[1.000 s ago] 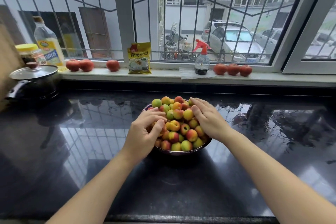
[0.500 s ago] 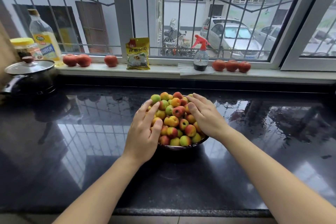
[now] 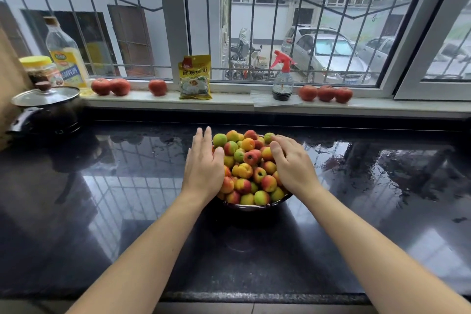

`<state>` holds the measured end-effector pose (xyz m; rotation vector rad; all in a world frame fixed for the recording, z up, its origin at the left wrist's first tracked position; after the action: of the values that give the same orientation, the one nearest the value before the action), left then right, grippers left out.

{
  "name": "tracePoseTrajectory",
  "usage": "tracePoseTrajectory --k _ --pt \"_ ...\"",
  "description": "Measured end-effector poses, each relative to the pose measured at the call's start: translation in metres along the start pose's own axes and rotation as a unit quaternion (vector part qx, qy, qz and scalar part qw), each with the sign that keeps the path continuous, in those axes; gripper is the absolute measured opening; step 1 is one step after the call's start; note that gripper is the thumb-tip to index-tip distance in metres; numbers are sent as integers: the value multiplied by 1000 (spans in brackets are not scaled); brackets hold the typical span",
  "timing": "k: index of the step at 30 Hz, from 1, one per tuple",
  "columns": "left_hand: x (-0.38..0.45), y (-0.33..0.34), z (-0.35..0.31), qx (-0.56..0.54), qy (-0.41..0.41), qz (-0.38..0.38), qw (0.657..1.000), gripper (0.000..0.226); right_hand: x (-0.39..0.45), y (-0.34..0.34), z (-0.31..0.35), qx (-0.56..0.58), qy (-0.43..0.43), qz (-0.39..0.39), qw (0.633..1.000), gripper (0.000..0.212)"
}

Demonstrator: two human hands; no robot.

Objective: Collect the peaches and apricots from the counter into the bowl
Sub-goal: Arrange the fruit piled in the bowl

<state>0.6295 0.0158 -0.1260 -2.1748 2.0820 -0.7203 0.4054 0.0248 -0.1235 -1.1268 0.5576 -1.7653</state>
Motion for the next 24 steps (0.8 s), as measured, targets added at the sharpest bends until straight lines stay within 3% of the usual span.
tracePoseTrajectory --k 10,13,15,16,18,20,22,24 --pt "-4 31 -35 -2 95 89 991 65 -1 -2 3 -8 -1 -13 1000 40" --pt "-3 18 -37 -109 96 25 989 58 -1 -3 3 -2 0 -14 1000 41" --pt "5 2 -29 -112 91 -53 988 57 -2 -4 4 2 0 -12 1000 44" --pt "14 -7 -22 -78 67 -77 992 57 -2 -4 4 3 0 -11 1000 45" --pt "31 -19 -3 -43 -64 -74 994 48 -2 -4 4 1 -2 -11 1000 44" --pt "39 -20 16 -136 -192 -45 971 40 -1 -4 4 0 -2 -8 1000 44" --pt "38 -22 30 -229 -207 -103 946 40 -1 -4 4 2 0 -6 1000 46" --pt "40 -39 46 -149 -176 -210 950 35 -1 -4 3 3 2 -6 1000 45"
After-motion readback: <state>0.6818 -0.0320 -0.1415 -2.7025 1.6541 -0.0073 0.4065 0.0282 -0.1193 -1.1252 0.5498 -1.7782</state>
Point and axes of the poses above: each hand's wrist, its own x-axis towards the middle knuckle, its own y-axis out of the palm, z = x × y, the point moved 2 cm from there along x, towards the middle knuckle, and after that the axes turned 15 degrees about -x, right-handed, at the moved point
